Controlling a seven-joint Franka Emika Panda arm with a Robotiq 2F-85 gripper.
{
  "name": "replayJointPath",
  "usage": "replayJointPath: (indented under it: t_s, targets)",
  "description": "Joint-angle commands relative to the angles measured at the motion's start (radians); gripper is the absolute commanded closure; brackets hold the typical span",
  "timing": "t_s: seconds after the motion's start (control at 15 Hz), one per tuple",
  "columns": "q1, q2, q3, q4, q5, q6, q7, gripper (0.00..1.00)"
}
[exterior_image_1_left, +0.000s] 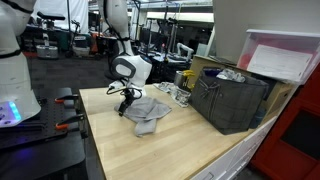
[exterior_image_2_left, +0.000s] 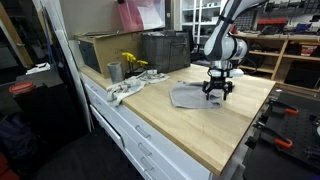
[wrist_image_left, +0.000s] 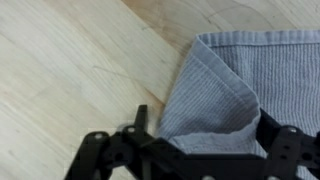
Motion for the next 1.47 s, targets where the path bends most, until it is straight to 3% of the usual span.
replayJointPath:
  t_s: [0.0, 0.47, 0.87, 1.4]
  targets:
    - [0.003, -0.084, -0.022, -0.071, 0.000, 0.034, 0.002, 0.00]
    - [-0.015, -0.133, -0.013, -0.062, 0.033, 0.047, -0.017, 0.00]
    - [-0.025, -0.098, 0.028, -0.023, 0.101, 0.035, -0.034, 0.00]
    - [-0.033, -0.064, 0.028, 0.000, 0.099, 0.032, -0.037, 0.00]
